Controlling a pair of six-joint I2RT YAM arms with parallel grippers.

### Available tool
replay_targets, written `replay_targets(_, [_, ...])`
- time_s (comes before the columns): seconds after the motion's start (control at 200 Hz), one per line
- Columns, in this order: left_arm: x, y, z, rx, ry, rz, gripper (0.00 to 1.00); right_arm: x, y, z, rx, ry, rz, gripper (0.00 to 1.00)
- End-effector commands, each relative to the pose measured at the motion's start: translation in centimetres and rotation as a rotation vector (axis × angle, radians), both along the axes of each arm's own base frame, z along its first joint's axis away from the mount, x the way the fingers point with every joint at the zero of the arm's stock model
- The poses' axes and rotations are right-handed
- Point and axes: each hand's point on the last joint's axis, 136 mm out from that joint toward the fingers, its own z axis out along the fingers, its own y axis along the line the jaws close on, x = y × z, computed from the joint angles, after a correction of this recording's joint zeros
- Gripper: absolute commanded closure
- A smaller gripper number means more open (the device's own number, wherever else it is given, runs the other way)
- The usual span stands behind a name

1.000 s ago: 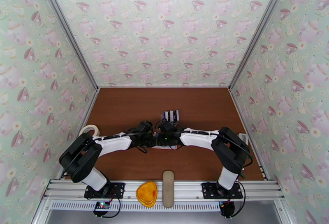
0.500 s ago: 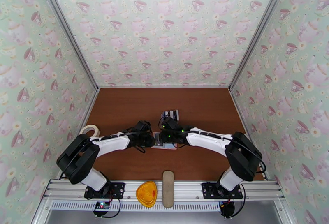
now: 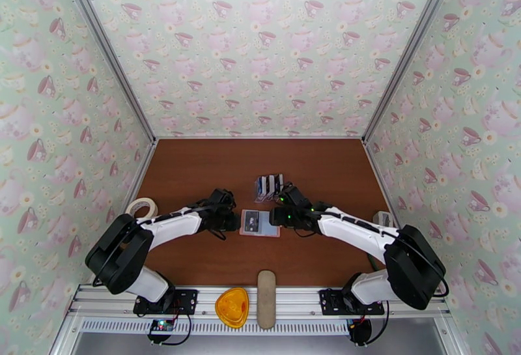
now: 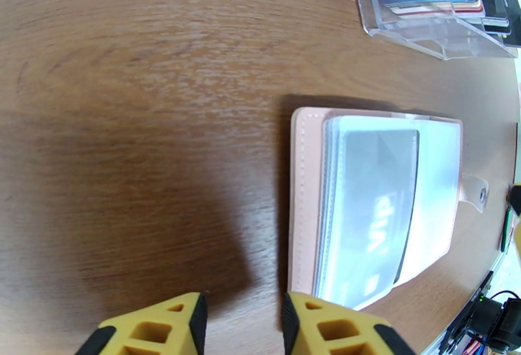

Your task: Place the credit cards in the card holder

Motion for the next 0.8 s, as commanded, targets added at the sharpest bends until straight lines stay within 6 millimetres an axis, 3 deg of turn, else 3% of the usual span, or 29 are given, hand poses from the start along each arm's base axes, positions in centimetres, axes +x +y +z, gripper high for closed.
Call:
replay_targets(0.0, [0.2, -0.4, 0.5, -0.020, -0.007, -0.022, 0.60, -0.4, 0.1, -0.8, 0.014, 0.009, 0.009, 0.32])
replay_targets(0.446, [-0.5, -0.4, -0.4, -0.034, 0.018, -0.023, 0.60, -0.6, 1.6, -4.2, 0.025, 0.057, 0.013, 0.29])
replay_targets(0.796, [-0.7, -0.5, -1.3, -0.023, 0.041, -0.030, 0.61, -0.1, 1.4, -5.7, -0.020, 0.063, 0.002, 0.40])
